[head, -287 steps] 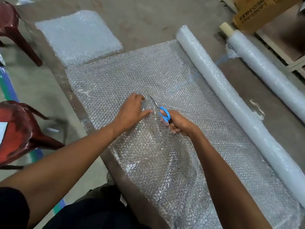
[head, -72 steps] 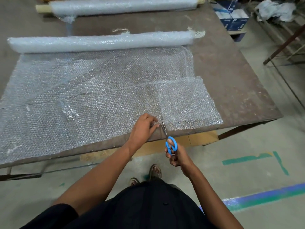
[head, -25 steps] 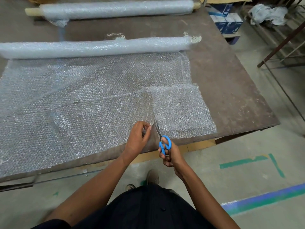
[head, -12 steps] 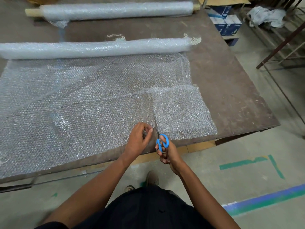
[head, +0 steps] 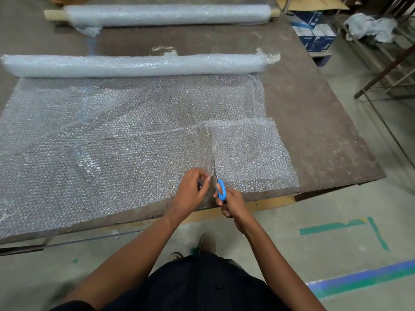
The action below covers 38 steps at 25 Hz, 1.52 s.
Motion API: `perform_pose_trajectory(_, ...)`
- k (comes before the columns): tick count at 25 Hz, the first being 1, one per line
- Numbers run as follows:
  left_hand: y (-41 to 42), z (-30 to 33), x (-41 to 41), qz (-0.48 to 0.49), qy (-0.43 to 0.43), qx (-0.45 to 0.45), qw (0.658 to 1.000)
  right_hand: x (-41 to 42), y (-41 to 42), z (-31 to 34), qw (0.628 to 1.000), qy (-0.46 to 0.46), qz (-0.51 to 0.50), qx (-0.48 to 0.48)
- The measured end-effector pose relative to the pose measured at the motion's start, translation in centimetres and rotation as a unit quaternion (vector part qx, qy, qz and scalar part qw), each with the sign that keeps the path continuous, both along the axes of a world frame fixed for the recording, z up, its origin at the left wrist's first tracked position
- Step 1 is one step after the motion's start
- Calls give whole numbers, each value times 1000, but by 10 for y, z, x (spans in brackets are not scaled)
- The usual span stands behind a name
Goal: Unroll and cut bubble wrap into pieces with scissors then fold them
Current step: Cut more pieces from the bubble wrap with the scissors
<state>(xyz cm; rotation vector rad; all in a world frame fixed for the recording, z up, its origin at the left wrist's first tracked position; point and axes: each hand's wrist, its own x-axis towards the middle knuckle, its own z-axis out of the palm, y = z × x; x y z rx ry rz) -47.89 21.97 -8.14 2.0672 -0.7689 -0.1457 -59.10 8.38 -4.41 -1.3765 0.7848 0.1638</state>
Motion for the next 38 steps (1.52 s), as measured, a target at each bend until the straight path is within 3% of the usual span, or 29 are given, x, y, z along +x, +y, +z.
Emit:
perform_pose_trajectory(8,1,3,-1,-20,-12,-2,1000,-26,-6,3,999,44,-12,-18)
perform_pose_trajectory(22,2,3,-3,25,39,-39,998,-9,1,10,996,59,-15,67)
perform_pose_trajectory(38,1,-1,0,27,27,-21,999,28,-15,5,1000,4,30,0)
